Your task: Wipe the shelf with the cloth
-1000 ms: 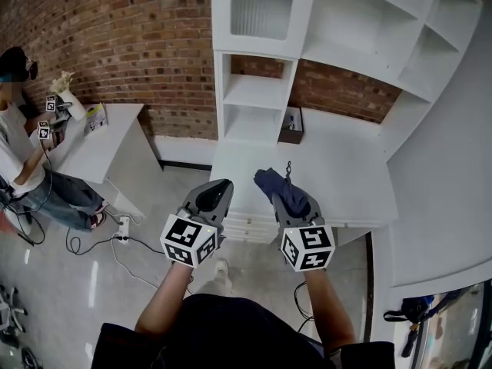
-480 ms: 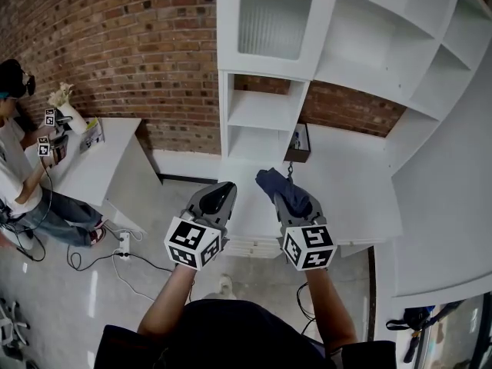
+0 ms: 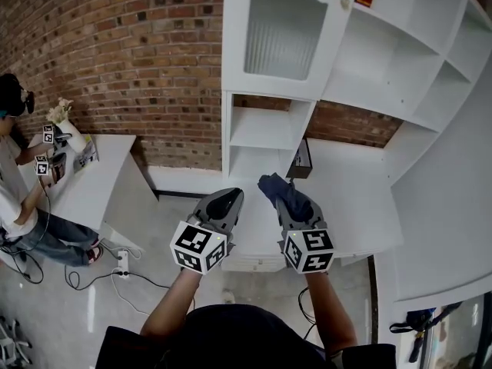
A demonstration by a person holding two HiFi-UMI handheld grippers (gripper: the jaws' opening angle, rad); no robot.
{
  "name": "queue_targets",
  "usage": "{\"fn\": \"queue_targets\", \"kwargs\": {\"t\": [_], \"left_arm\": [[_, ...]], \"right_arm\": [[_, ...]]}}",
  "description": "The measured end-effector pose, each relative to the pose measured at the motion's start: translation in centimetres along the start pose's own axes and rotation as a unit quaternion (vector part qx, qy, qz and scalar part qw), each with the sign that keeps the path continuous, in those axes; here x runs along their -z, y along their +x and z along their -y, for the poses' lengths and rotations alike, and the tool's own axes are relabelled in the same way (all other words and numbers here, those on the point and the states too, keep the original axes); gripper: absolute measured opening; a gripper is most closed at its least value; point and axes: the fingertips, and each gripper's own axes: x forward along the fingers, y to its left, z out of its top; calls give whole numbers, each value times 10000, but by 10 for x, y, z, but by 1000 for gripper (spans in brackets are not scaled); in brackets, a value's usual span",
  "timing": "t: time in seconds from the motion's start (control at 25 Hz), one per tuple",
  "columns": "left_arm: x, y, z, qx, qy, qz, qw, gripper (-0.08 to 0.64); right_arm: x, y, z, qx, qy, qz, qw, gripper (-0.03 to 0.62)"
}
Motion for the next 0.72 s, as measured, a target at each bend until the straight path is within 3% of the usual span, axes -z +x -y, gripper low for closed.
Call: {"fn": "queue_targets", "kwargs": {"t": [0.4,0.72], "left_arm": [[-2,24,-14,360,-8,-45,9993,31],[5,40,-29,335,7,-142,9993,31]], "right_arm": [[-1,26,9,250,68,-81,9996,130],[0,39,24,359,175,-102,9992,130]]}}
